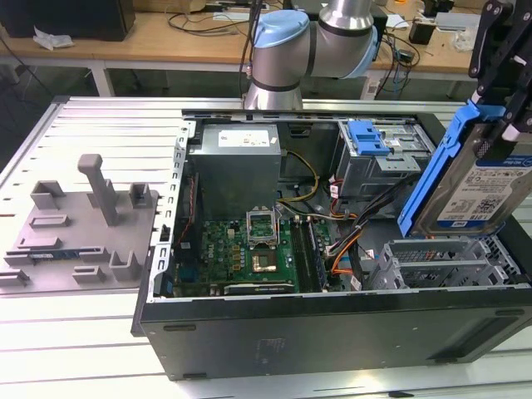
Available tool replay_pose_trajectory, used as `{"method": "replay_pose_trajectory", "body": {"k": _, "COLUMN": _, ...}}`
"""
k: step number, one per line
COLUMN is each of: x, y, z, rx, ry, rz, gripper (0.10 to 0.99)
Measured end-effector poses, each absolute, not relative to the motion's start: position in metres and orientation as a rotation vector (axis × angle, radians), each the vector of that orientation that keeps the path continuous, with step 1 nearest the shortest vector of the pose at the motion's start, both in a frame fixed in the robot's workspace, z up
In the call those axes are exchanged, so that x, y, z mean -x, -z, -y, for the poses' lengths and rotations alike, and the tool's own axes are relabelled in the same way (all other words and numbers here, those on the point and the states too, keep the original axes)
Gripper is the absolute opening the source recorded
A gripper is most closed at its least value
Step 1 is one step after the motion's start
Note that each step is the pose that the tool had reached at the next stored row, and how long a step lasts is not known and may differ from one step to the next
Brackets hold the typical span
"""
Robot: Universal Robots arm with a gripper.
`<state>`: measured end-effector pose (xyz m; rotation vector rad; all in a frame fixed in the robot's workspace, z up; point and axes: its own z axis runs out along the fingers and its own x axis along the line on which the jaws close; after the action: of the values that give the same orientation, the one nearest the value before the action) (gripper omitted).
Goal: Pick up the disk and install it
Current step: 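Insert the disk into the insertion slot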
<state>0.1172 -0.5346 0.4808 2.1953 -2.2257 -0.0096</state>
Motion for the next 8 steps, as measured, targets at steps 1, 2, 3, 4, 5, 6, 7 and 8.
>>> {"method": "replay_pose_trajectory", "body": {"k": 1, "x": -0.1169, "y": -0.4806, "z": 0.5346, "rx": -2.2, "ry": 0.01, "rz": 2.222, "gripper": 0.365}}
{"method": "replay_pose_trajectory", "body": {"k": 2, "x": -0.1168, "y": -0.4806, "z": 0.5346, "rx": -2.205, "ry": 0.01, "rz": 2.216, "gripper": 0.365}}
{"method": "replay_pose_trajectory", "body": {"k": 3, "x": -0.1168, "y": -0.4806, "z": 0.5345, "rx": -2.212, "ry": 0.009, "rz": 2.209, "gripper": 0.365}}
{"method": "replay_pose_trajectory", "body": {"k": 4, "x": -0.1168, "y": -0.4804, "z": 0.5345, "rx": -2.221, "ry": 0.01, "rz": 2.2, "gripper": 0.365}}
{"method": "replay_pose_trajectory", "body": {"k": 5, "x": -0.1167, "y": -0.4802, "z": 0.5345, "rx": -2.233, "ry": 0.009, "rz": 2.188, "gripper": 0.365}}
{"method": "replay_pose_trajectory", "body": {"k": 6, "x": -0.1166, "y": -0.4801, "z": 0.5346, "rx": -2.238, "ry": 0.009, "rz": 2.183, "gripper": 0.365}}
{"method": "replay_pose_trajectory", "body": {"k": 7, "x": -0.1165, "y": -0.4802, "z": 0.5346, "rx": -2.238, "ry": 0.009, "rz": 2.183, "gripper": 0.365}}
{"method": "replay_pose_trajectory", "body": {"k": 8, "x": -0.1165, "y": -0.4802, "z": 0.5346, "rx": -2.238, "ry": 0.009, "rz": 2.183, "gripper": 0.365}}
